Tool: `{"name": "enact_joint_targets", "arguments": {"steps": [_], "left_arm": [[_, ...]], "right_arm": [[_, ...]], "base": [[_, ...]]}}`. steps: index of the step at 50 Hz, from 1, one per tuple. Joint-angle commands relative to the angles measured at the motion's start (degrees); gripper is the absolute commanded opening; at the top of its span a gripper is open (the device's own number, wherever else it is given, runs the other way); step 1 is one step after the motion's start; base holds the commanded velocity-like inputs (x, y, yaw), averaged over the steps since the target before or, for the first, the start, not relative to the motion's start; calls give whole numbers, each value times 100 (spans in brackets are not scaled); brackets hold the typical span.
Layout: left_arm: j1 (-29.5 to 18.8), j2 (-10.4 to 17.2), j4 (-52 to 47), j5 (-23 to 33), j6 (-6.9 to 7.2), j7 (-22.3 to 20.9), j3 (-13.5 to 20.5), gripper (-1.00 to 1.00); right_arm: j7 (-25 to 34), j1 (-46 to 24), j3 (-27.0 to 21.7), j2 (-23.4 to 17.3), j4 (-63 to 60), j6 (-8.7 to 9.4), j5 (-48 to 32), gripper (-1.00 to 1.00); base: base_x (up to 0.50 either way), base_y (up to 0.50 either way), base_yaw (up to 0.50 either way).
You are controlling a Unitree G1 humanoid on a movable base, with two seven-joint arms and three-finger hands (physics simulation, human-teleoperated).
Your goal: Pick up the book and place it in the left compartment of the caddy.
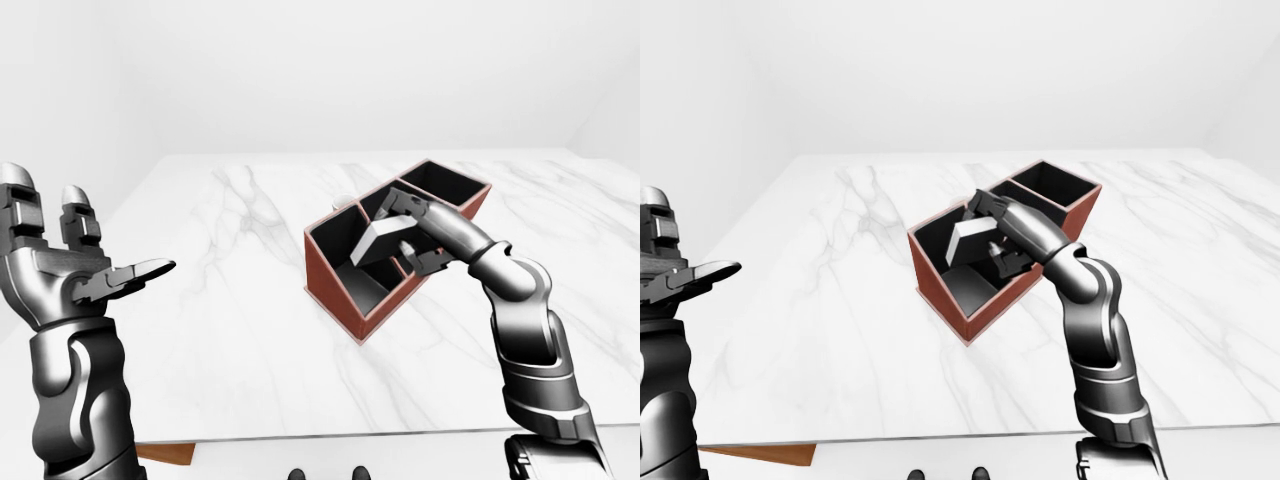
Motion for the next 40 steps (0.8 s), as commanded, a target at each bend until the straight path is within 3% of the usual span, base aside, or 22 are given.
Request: {"name": "enact_joint_targets", "arguments": {"steps": [1, 40], "left_arm": [[-1, 2, 22, -3, 0, -8, 3, 100], [11, 11, -56, -34, 0, 29, 15, 100]], "right_arm": [[0, -61, 3, 96, 167, 0, 246, -100], [0, -167, 120, 252, 461, 0, -15, -100]], "base": [[0, 0, 0], [0, 0, 0]]}}
